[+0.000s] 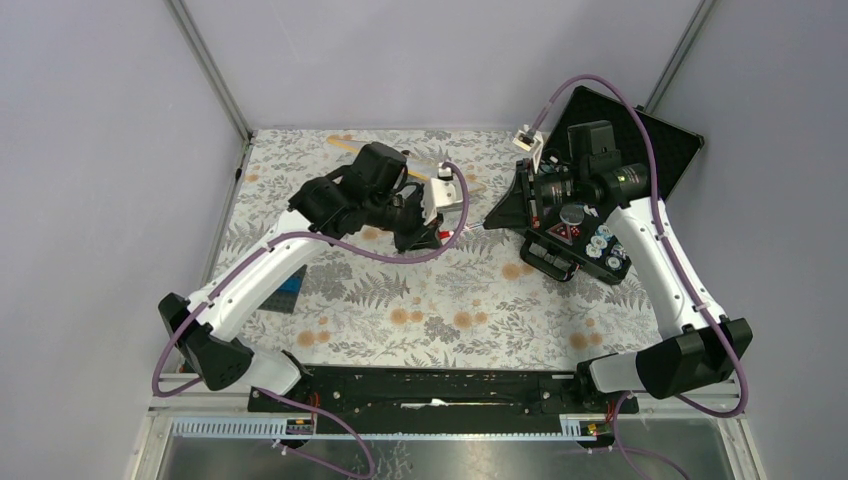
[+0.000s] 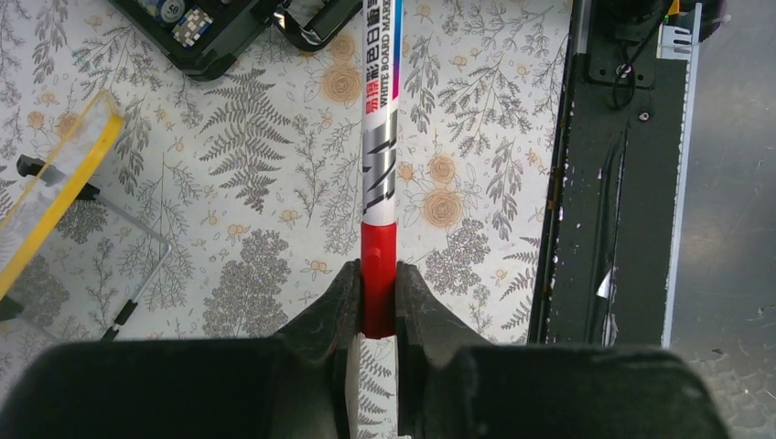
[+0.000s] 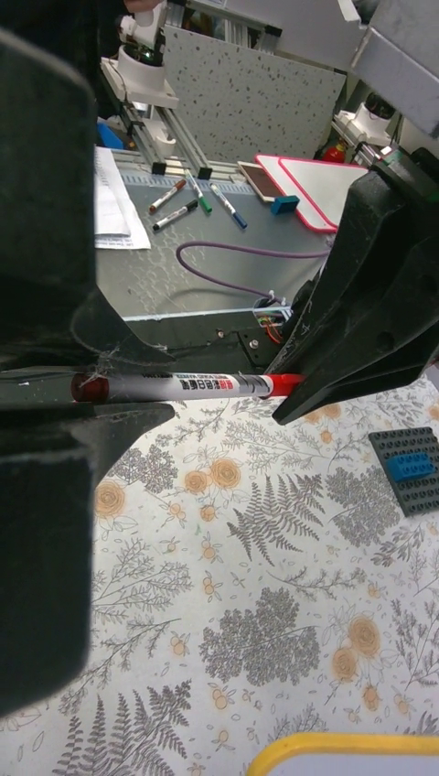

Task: Write a sentence on the whiteboard
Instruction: Open the pen cap from the whiteboard marker, then place the pen cap at the center of the board.

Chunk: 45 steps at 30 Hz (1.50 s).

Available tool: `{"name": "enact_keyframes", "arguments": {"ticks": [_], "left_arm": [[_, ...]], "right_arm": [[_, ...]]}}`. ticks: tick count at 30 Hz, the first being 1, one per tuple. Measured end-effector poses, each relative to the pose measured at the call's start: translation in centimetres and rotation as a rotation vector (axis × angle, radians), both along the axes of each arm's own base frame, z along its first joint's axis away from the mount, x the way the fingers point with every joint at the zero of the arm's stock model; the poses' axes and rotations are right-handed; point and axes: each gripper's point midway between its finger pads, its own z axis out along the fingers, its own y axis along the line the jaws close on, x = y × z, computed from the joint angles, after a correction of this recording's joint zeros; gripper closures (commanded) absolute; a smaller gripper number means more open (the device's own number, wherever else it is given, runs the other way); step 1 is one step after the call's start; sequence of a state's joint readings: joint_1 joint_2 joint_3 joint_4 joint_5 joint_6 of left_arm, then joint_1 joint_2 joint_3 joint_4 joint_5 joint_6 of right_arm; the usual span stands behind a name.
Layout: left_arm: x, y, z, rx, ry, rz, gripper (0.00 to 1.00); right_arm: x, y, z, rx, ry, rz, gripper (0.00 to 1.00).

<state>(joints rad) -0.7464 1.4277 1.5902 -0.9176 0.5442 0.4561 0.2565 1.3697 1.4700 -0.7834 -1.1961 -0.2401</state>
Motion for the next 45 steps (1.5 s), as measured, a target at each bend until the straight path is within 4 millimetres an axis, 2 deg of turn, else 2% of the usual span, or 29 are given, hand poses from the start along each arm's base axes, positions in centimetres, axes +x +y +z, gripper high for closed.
{"name": "enact_keyframes", "arguments": {"ticks": [7,8,13,17,20,22,24,28,32,35,40,44,45], "left_arm": [[1.3,-0.6,-0.5,-0.063,-0.042,-0.010,1.00],[1.4,-0.1,-0.9,-0.051,-0.042,0.001,1.00],[1.3,3.9,-4.8,0.069,0.027,0.075,1.00],[0.0,5.1,-8.2,0.159,0.077,0.063,1.00],[-0.9,5.0,-10.5,0.232,0.086,0.042,1.00],[-1.7,3.9,-11.9,0.275,0.086,0.005,1.00],[-2.6,1.9,-13.7,0.317,0.082,-0.043,1.00],[-3.7,-2.0,-17.8,0.391,0.081,-0.100,0.96],[-3.9,-5.7,-21.4,0.432,0.076,-0.106,0.93],[-3.7,-8.6,-24.0,0.440,0.076,-0.090,0.92],[-2.5,-11.7,-25.8,0.425,0.083,-0.047,0.86],[-1.6,-13.2,-26.2,0.406,0.076,-0.022,0.74],[-1.5,-13.5,-26.2,0.404,0.076,-0.017,0.67]], "right_arm": [[0.8,-1.0,-0.2,-0.006,0.016,-0.042,1.00],[0.9,-1.2,-0.2,-0.005,0.017,-0.050,1.00],[3.2,-3.9,-0.1,-0.003,0.008,-0.155,1.00],[4.6,-5.9,0.2,-0.001,-0.003,-0.226,1.00],[6.0,-7.4,0.8,0.039,0.011,-0.288,1.00],[7.2,-8.7,0.8,0.079,0.031,-0.343,1.00],[8.4,-10.1,-0.1,0.112,0.081,-0.411,1.00],[9.5,-11.2,-1.4,0.138,0.147,-0.477,1.00],[10.3,-11.9,-1.5,0.142,0.157,-0.530,1.00],[11.4,-13.5,-1.3,0.139,0.147,-0.614,1.00],[13.0,-15.8,-1.4,0.145,0.154,-0.742,1.00],[13.6,-16.6,-1.8,0.165,0.174,-0.786,1.00],[13.7,-16.6,-2.0,0.169,0.183,-0.792,1.00]]}}
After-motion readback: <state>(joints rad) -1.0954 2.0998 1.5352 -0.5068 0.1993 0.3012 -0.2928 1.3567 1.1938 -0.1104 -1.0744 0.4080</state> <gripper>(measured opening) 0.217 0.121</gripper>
